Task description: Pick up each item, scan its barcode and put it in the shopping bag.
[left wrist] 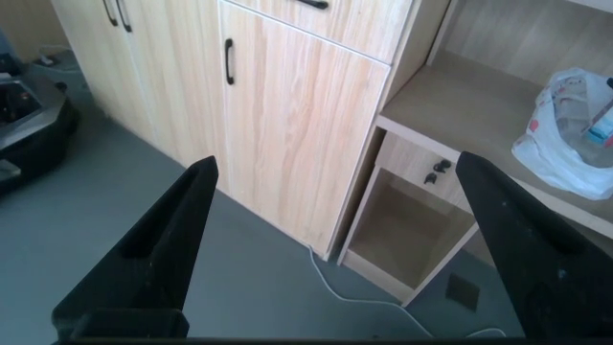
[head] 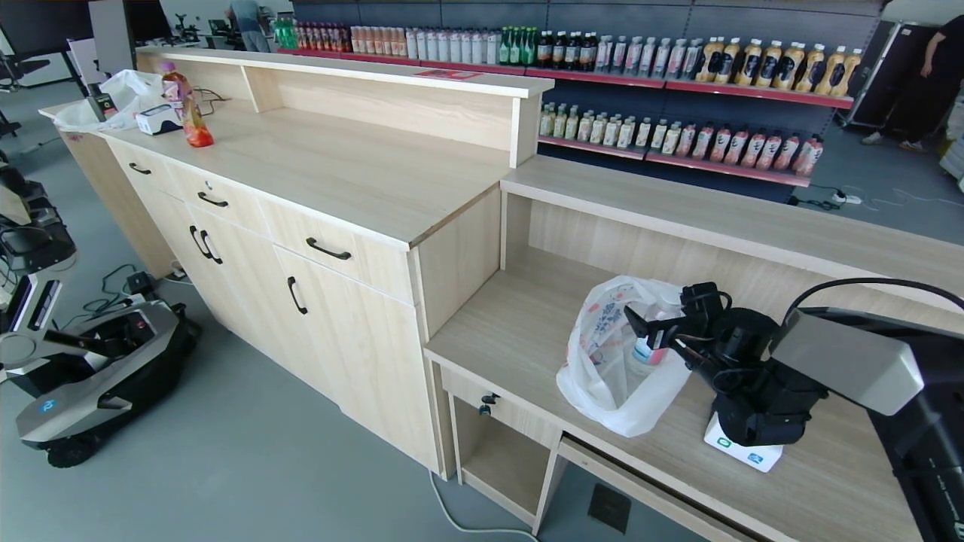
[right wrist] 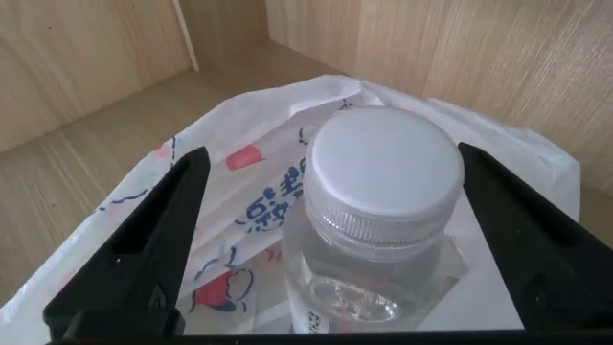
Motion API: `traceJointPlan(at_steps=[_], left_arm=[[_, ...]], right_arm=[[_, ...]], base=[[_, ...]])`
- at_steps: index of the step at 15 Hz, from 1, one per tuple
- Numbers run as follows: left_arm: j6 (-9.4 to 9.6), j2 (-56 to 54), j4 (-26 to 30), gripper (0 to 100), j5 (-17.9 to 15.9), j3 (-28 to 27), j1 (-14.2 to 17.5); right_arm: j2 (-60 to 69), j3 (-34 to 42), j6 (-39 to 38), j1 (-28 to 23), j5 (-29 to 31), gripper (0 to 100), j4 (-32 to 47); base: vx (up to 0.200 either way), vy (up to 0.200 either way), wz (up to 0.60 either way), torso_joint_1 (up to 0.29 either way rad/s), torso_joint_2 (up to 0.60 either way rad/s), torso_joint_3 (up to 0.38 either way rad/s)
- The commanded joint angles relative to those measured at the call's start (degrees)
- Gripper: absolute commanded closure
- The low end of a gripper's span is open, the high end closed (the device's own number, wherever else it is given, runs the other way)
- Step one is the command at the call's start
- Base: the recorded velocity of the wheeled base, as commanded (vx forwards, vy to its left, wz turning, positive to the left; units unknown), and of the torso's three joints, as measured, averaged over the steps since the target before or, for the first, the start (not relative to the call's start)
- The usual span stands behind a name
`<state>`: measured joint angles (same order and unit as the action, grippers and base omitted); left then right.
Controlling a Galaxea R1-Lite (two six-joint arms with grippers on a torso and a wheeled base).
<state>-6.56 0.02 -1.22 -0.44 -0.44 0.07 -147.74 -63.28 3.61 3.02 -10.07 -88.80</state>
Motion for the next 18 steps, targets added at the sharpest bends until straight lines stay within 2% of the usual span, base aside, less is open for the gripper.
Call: traceJointPlan(at_steps=[1,3,5,8,11,13,14,15,16,18], left_arm=[[-0.03,-0.02,-0.01,0,0.0,0.0,0.01],[-0.03,-0.02,-0.01,0,0.0,0.0,0.01],[-0.03,-0.02,-0.01,0,0.0,0.0,0.01],[-0.03,-0.02,-0.01,0,0.0,0.0,0.01],[-0.03,-0.02,-0.01,0,0.0,0.0,0.01],[-0.03,-0.02,-0.01,0,0.0,0.0,0.01],[-0.03,-0.02,-0.01,0,0.0,0.0,0.01],[-0.03,-0.02,-0.01,0,0.0,0.0,0.01],[-0.03,-0.02,-0.01,0,0.0,0.0,0.01],[-0.03,-0.02,-0.01,0,0.0,0.0,0.01]], right_arm=[[12.3,7.65,-0.97,0.4,-0.04,0,2.14],[20.38,13.62,-1.06,-0.3,-0.04,0,4.68],[32.43,20.83,-0.27,-2.41,0.14,0,10.75],[44.99,23.99,1.4,-6.1,0.31,0,19.89],[50.0,24.35,6.94,-11.64,2.34,0,26.22],[53.52,24.26,5.88,-16.29,14.99,0,34.83],[53.96,24.26,4.83,-18.14,18.77,0,37.82],[54.31,23.73,2.81,-21.74,24.31,0,44.5],[54.31,23.29,1.93,-23.06,26.86,0,47.75],[52.55,22.68,-6.07,-25.87,34.94,0,57.95]], base=[[0.0,0.0,0.0,0.0,0.0,0.0],[0.0,0.0,0.0,0.0,0.0,0.0],[0.0,0.0,0.0,0.0,0.0,0.0],[0.0,0.0,0.0,0.0,0.0,0.0],[0.0,0.0,0.0,0.0,0.0,0.0],[0.0,0.0,-0.6,0.0,0.0,0.002],[0.0,0.0,-0.6,-0.007,-0.01,0.002],[0.0,0.0,-0.6,0.007,0.0,0.002],[0.0,0.0,-0.6,0.012,0.0,0.002],[0.0,0.0,-0.6,-0.002,0.0,0.007]])
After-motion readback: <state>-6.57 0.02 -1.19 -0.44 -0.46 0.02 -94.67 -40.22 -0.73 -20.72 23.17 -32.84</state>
